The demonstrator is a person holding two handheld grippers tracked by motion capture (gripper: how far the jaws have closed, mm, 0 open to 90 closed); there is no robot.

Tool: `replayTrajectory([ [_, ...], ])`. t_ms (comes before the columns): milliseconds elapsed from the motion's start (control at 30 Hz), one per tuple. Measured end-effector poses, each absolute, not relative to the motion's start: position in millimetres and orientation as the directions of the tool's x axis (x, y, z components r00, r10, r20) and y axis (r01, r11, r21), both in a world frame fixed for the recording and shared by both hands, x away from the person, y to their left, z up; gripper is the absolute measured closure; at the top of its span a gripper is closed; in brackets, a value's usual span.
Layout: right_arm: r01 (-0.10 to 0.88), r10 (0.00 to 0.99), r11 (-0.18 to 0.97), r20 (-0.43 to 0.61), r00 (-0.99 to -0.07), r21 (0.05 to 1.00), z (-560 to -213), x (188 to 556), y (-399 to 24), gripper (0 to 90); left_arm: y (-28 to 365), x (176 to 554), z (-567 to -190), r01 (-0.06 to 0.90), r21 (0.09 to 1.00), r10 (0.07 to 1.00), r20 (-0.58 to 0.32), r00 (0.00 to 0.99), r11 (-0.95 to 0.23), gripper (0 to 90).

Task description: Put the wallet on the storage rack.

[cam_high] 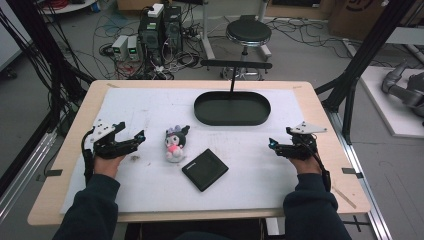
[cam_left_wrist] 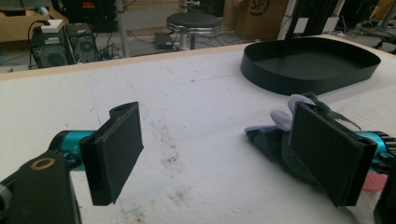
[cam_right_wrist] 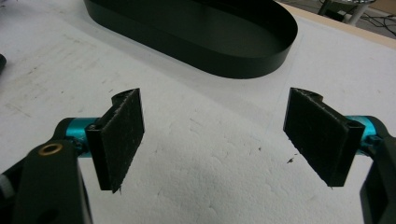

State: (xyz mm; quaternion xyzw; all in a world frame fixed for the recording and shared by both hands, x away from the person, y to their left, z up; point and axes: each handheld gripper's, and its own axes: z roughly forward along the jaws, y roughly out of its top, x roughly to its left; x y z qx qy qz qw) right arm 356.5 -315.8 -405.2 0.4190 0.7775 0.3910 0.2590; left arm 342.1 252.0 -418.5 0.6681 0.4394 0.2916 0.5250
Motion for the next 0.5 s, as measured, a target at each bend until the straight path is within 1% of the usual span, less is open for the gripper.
replayTrajectory([
  [333,0.449,0.845,0.34,-0.058,-0.532,0.827,-406,357,-314,20.7,251,344,-421,0.29,0.955,0.896,-0.078,0.438,-0.058,17.4],
  [433,0.442,0.832,0.351,-0.058,-0.552,0.825,-406,355,-307,20.8,251,344,-421,0.291,0.954,0.893,-0.074,0.444,-0.066,17.7],
  [500,0.42,0.806,0.375,-0.066,-0.589,0.826,-405,354,-294,21.2,250,342,-420,0.288,0.955,0.892,-0.071,0.447,-0.069,18.0],
])
